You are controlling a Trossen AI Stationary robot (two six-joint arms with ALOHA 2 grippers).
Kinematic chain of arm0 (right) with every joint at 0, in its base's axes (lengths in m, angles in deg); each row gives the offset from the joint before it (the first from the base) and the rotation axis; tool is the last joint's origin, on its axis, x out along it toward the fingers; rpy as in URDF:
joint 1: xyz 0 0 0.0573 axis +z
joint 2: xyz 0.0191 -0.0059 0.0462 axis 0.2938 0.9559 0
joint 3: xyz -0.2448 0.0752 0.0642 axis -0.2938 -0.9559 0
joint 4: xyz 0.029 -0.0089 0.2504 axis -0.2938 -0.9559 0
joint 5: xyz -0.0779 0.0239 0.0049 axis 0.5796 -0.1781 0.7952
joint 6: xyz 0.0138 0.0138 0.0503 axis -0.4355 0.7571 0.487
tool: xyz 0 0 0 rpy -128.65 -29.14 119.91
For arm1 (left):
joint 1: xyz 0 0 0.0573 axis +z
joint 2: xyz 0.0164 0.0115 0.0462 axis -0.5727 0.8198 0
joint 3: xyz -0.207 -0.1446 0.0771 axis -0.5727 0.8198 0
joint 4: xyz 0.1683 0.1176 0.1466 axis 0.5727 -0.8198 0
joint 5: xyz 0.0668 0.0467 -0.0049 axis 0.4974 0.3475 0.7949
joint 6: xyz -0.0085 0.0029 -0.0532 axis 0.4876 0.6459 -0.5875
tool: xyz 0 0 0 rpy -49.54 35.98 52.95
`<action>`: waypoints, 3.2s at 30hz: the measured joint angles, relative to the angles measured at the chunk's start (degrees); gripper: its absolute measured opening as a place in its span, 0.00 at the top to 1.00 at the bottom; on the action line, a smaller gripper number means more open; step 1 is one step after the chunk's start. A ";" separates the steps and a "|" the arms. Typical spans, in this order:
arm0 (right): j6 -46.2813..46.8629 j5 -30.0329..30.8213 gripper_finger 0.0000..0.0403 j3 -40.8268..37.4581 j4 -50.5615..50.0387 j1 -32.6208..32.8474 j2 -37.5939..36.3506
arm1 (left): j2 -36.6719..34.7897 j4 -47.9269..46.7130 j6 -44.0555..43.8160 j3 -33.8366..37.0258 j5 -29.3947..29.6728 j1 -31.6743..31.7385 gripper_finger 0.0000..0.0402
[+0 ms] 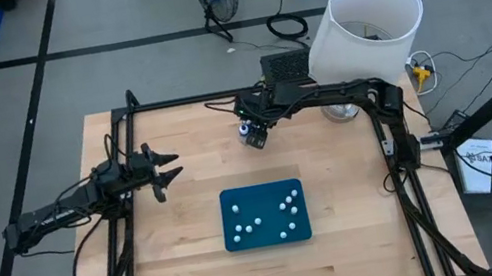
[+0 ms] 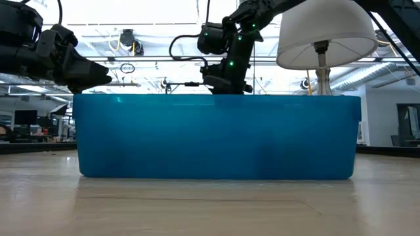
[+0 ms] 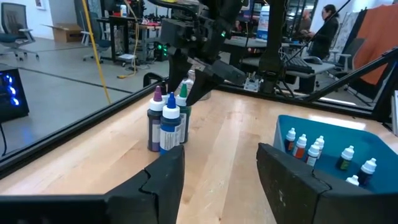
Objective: Pick & Place food coloring
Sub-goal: Put the green food coloring bottle into the bin
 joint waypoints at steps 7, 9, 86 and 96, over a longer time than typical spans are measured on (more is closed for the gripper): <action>1.78 -0.75 0.40 -0.22 -4.12 -0.35 0.36 | 0.00 0.00 0.04 0.00 0.00 0.00 0.52; 1.80 -0.84 0.40 -0.46 -4.32 -0.32 0.86 | 0.00 0.00 0.00 -0.01 0.00 0.00 0.52; 0.19 -6.45 0.48 -6.38 8.35 0.22 -0.61 | 0.00 0.02 0.03 0.00 0.02 -0.02 0.51; 0.01 -6.34 0.64 -6.38 9.91 0.22 -0.61 | 0.01 0.02 0.02 0.00 0.02 -0.02 0.48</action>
